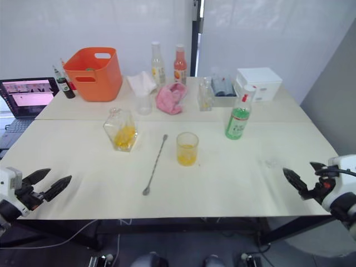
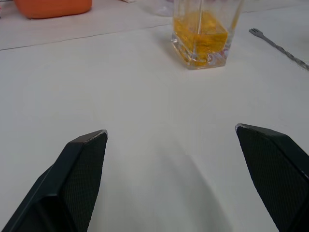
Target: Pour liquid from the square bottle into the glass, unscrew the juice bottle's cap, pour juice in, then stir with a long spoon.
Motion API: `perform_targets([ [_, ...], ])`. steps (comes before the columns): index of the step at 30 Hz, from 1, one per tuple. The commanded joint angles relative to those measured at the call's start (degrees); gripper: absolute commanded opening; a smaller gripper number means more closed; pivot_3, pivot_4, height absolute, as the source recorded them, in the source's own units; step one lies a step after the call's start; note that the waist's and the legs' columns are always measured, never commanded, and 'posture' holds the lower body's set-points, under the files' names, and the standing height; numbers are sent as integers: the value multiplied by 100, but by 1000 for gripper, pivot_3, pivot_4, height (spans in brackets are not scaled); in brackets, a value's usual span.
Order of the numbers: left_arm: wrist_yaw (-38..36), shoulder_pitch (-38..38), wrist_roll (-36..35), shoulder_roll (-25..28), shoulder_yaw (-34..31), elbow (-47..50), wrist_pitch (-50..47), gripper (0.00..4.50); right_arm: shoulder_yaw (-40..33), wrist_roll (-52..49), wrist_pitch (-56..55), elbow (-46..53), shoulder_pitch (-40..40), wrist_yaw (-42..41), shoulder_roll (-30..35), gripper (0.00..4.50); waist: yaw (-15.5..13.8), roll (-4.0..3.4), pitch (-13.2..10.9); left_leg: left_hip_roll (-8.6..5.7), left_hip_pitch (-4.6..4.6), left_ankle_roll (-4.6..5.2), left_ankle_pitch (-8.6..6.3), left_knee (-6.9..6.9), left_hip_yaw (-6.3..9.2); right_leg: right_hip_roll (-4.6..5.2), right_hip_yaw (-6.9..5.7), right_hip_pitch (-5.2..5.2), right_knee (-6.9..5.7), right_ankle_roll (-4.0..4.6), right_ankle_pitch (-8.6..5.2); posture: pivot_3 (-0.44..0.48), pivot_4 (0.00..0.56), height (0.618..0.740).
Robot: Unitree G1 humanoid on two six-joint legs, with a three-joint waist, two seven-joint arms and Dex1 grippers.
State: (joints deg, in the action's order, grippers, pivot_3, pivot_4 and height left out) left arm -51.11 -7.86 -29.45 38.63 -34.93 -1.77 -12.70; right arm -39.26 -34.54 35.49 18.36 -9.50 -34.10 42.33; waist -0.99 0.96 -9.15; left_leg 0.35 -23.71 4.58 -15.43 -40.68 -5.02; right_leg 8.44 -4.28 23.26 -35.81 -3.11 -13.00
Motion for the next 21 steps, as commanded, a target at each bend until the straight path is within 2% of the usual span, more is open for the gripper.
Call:
perform_targets([
  [1,-143,40,-90,112,-35,23,137,4487,-73,25,-184,75,132,32,18,4500,4,0,0,2,1,-1,-1,0,0,-1,0,0,0,1,0,0,150,740],
  [9,-195,131,-44,43,101,11,161,4487,44,25,-150,188,218,132,-53,4500,7,-1,0,5,2,2,-4,0,-9,-1,5,1,1,2,-1,0,150,740],
  [16,224,-106,-488,-542,855,1529,-616,4487,663,-31,292,618,769,812,-281,4500,24,0,0,18,6,-12,-11,0,-13,0,22,2,2,3,0,0,150,740],
  [21,579,57,-839,-644,1311,2401,-1213,4487,1346,163,582,575,1702,1599,-681,4500,35,-1,0,24,5,-44,-14,0,-18,-9,25,8,0,8,1,0,150,740],
])
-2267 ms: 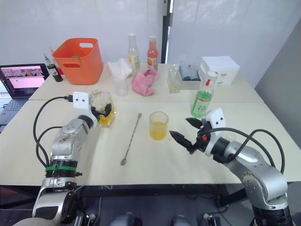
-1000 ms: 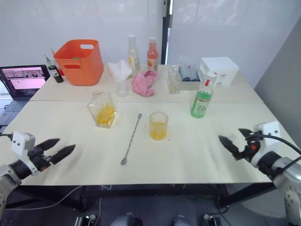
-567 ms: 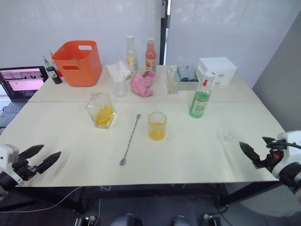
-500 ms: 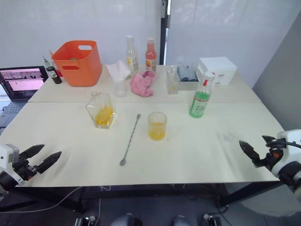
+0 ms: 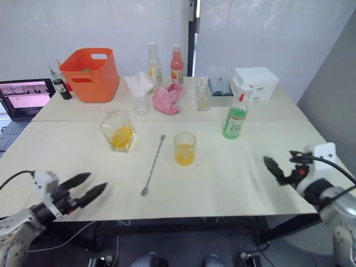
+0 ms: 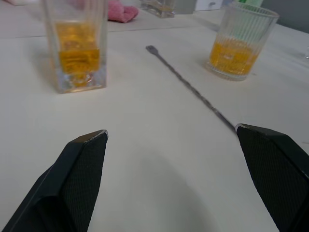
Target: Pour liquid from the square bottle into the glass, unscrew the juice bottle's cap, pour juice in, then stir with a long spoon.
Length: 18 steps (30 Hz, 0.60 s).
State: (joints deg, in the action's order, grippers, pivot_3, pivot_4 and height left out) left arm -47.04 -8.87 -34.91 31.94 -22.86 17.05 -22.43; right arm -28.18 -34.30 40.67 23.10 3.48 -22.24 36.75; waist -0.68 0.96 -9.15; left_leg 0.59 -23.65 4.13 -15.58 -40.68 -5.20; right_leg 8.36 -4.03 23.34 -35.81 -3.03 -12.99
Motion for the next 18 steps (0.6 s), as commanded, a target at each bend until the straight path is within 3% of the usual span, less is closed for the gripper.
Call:
perform_targets([
  [1,221,231,-407,44,161,662,-370,4487,416,250,64,32,647,580,-229,4500,6,0,0,0,0,-4,11,0,-4,0,2,2,-1,0,0,0,150,740],
  [7,296,712,-924,284,346,1128,-916,4487,1093,752,0,-886,2003,1104,-674,4500,9,-2,0,-7,-5,3,29,0,-18,-13,4,12,-4,1,-1,0,150,740],
  [18,562,1559,-1513,521,689,1526,-1510,4487,1638,1546,-1002,-3526,4161,584,-628,4500,42,-3,0,-9,-10,0,33,1,-29,-29,10,17,-1,0,-1,0,150,740],
])
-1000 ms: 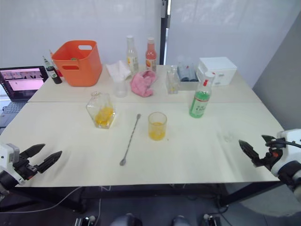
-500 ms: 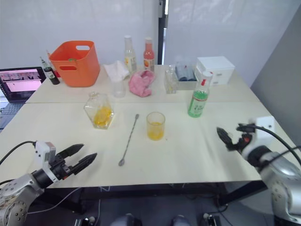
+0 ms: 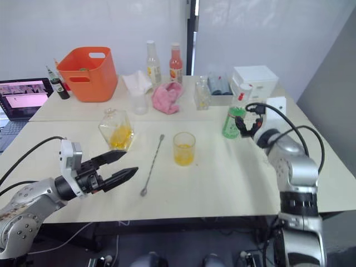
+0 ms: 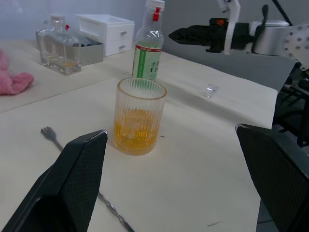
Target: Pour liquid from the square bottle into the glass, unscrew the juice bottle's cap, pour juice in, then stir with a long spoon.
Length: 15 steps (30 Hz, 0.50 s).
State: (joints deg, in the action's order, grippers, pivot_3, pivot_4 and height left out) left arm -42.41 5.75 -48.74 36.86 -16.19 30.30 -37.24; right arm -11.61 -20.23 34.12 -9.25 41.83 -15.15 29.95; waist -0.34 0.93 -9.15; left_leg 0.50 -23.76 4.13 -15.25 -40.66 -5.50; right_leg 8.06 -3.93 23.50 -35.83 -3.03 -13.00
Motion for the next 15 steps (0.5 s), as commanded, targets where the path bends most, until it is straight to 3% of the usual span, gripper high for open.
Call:
perform_targets([
  [1,139,132,-146,12,65,232,-52,4487,19,203,-448,-558,515,-172,34,4500,10,0,0,5,0,-3,2,0,-1,-5,1,-1,-1,0,0,0,150,740],
  [9,385,281,-263,-30,270,359,-96,4487,141,562,-1355,-2484,1609,-509,-157,4500,88,0,0,28,0,-11,6,4,-9,-28,5,-2,-2,3,1,0,150,740],
  [15,478,304,-300,-21,322,381,-78,4487,98,629,-1813,-3298,2054,-711,-288,4500,112,0,0,28,0,-19,11,28,-13,-28,7,3,3,3,2,0,150,740],
])
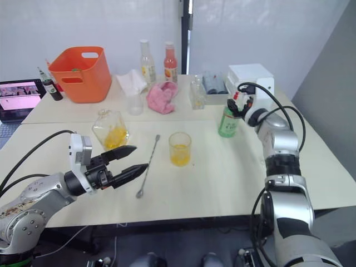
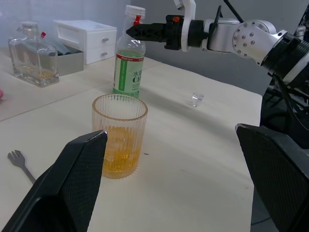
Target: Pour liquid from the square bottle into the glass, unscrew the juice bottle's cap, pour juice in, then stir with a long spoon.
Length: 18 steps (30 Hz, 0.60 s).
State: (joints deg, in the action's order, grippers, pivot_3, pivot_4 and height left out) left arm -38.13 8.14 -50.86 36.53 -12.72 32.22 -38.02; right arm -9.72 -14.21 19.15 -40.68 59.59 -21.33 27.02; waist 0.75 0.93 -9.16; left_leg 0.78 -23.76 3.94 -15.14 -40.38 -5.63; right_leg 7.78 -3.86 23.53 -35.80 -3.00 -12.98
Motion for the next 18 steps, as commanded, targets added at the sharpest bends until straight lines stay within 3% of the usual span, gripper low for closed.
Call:
perform_targets([
  [1,64,61,-91,16,-22,196,4,4487,-91,37,-380,-265,338,-121,-10,4500,6,0,0,0,0,-3,2,5,-4,0,3,4,0,1,0,0,150,740],
  [6,135,41,-64,26,-2,220,25,4487,-146,52,-668,-713,578,-204,-36,4500,5,0,0,0,0,-13,8,22,-9,-1,6,13,0,2,1,0,150,740],
  [9,170,44,-62,18,16,235,31,4500,-162,65,-787,-894,674,-239,-17,3703,8,0,0,1,0,-17,10,28,-13,-1,10,17,1,3,2,0,150,740],
  [15,200,43,-40,5,36,239,51,4500,-176,58,-910,-1015,714,-295,-24,1622,9,0,0,1,-1,-26,16,41,-19,-1,16,30,0,7,4,0,150,740],
  [16,201,45,-36,4,39,235,53,4500,-183,49,-923,-1015,716,-304,-26,1396,11,0,0,1,-2,-28,17,44,-21,-2,18,34,-1,8,5,0,150,740],
  [18,199,54,-28,6,45,221,54,4500,-197,33,-941,-1014,719,-319,-23,1356,12,0,0,3,-2,-32,20,49,-25,-5,23,41,-1,11,6,0,150,740],
])
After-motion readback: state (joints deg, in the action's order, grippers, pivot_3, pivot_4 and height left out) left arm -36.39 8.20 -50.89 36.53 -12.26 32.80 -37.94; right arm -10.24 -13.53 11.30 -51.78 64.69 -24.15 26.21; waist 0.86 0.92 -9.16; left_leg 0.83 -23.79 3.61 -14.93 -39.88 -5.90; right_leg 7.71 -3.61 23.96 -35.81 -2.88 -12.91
